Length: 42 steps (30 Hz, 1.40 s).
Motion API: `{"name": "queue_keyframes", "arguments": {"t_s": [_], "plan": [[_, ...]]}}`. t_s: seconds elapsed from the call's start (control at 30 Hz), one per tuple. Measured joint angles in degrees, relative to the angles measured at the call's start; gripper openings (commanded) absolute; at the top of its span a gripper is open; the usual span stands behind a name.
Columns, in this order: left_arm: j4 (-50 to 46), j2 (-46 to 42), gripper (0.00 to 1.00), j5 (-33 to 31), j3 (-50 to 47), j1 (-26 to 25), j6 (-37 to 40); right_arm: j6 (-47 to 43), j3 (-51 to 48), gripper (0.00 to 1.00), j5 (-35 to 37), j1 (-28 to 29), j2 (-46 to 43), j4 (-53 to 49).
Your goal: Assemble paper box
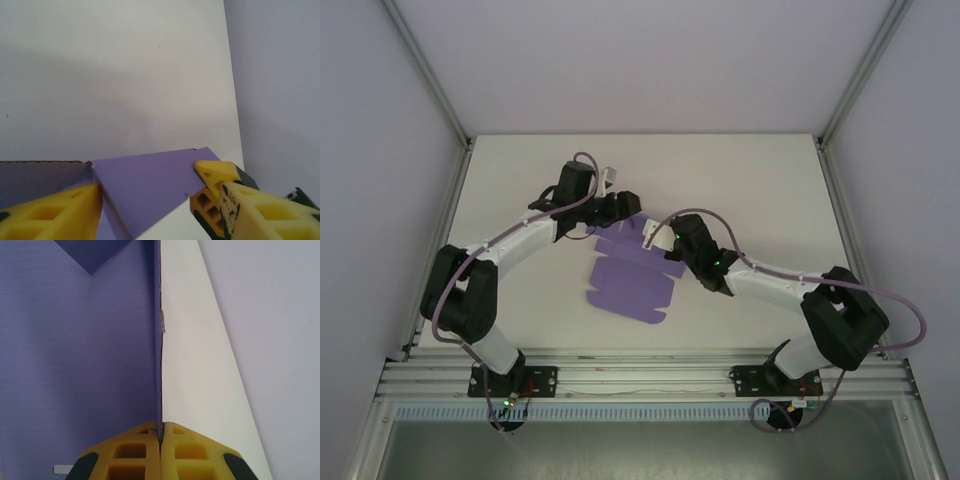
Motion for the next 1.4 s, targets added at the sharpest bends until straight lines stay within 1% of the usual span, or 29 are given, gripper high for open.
{"name": "queue_keyframes", "arguments": {"t_s": [0.1,0.17,0.23,0.37,0.47,0.5,0.57,0.67,0.77,0.83,0.87,1.03,1.1,1.17,1.27,1.33,1.4], "plan": [[-0.02,1.40,0.45,-0.11,0.02,-0.13,-1.09,-0.70,0.00,0.00,0.59,0.57,0.00,0.17],[-0.07,1.95,0.40,-0.90,0.00,-0.44,-1.90,-1.14,0.00,0.00,1.09,0.79,0.00,0.15],[-0.20,2.01,0.30,-1.81,0.00,-0.76,-2.32,-1.53,0.00,0.00,1.42,0.79,0.02,0.17],[-0.09,2.01,0.21,-3.43,0.00,-1.11,-3.85,-1.95,-0.04,0.00,1.60,0.90,0.00,0.13],[0.42,1.99,0.21,-3.78,0.00,-1.14,-5.05,-1.95,-0.04,0.00,1.64,0.96,0.02,0.13],[0.42,1.99,0.22,-3.78,0.00,-1.14,-5.27,-1.95,-0.07,0.00,1.66,0.96,0.00,0.13],[0.44,1.99,0.30,-3.89,0.00,-1.14,-5.46,-1.95,-0.07,0.00,1.70,0.96,0.00,0.15],[0.66,1.95,0.48,-4.04,-0.63,-1.29,-5.31,-1.97,-0.11,0.00,2.08,1.11,0.00,0.39],[0.39,0.57,0.74,-5.07,-1.90,-1.88,-3.80,-1.99,-0.28,0.00,2.40,1.49,-0.24,0.33],[-0.79,-2.27,0.95,-7.72,-3.37,-2.29,-1.92,-1.97,-0.35,0.00,2.73,1.68,-0.63,0.28],[-1.88,-4.68,1.00,-9.99,-4.48,-2.27,-0.63,-1.97,-0.37,0.00,3.04,1.70,-0.98,0.28],[-6.23,-19.56,1.00,-23.74,-11.26,-0.98,4.09,-1.49,-0.39,0.00,3.43,1.22,-2.60,-0.37],[-7.02,-24.74,1.00,-27.19,-14.47,1.42,5.53,-0.72,-0.39,0.00,2.29,0.52,-3.43,-1.62],[-7.15,-27.39,1.00,-28.46,-18.08,5.29,6.36,0.28,-0.39,0.00,0.00,-0.59,-4.61,-3.54],[-6.78,-26.73,1.00,-28.52,-23.93,10.71,7.69,1.81,-0.39,0.00,-3.96,-2.32,-6.25,-6.40],[-6.10,-24.85,1.00,-28.33,-26.99,12.04,8.79,2.56,-0.37,0.00,-6.14,-3.06,-6.78,-7.63],[-4.07,-22.69,1.00,-27.26,-29.35,12.07,9.77,3.48,-0.35,0.00,-8.35,-3.54,-7.06,-8.57]]}}
